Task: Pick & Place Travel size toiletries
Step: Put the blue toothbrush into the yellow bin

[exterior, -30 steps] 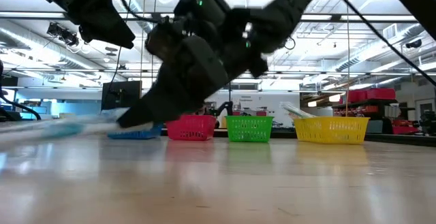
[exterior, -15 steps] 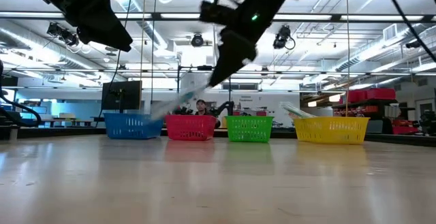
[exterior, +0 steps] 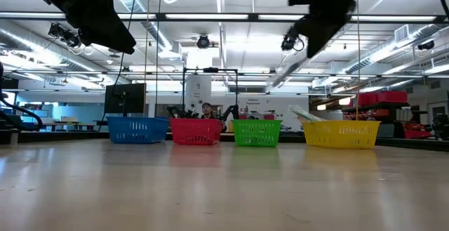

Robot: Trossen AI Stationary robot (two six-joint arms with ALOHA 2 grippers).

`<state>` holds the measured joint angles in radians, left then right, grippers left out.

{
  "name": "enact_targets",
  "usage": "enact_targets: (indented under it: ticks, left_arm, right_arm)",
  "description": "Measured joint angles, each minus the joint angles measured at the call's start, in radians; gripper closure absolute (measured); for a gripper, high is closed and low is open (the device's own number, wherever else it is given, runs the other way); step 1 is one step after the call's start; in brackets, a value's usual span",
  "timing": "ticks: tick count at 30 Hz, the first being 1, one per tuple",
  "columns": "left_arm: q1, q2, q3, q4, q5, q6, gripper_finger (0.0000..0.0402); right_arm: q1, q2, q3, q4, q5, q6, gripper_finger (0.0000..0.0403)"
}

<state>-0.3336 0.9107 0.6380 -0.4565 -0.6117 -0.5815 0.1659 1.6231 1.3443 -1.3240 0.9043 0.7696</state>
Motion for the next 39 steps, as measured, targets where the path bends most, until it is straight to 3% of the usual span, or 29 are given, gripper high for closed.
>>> enact_targets:
  ticks: [7, 17, 21, 30, 39]
  left_arm:
    - [0.000, 0.000, 0.000, -0.001, -0.002, 0.003, 0.0231]
    - [0.000, 0.000, 0.000, 0.000, -0.006, 0.015, 0.0231]
    - [0.000, 0.000, 0.000, 0.000, -0.006, 0.012, 0.0231]
    - [0.000, 0.000, 0.000, 0.000, -0.006, -0.007, 0.0231]
    - [0.000, 0.000, 0.000, 0.001, -0.005, -0.014, 0.0231]
  right_arm:
    - [0.005, -0.049, -0.196, -0.018, -0.049, 0.296, 0.0293]
    - [-0.022, -0.049, -0.444, 0.010, -0.023, 0.542, 0.0293]
    - [-0.044, -0.049, -0.519, 0.097, -0.024, 0.534, 0.0293]
    - [-0.096, -0.050, -0.655, 0.411, 0.024, 0.348, 0.0293]
    - [-0.110, -0.050, -0.640, 0.380, 0.038, 0.317, 0.0293]
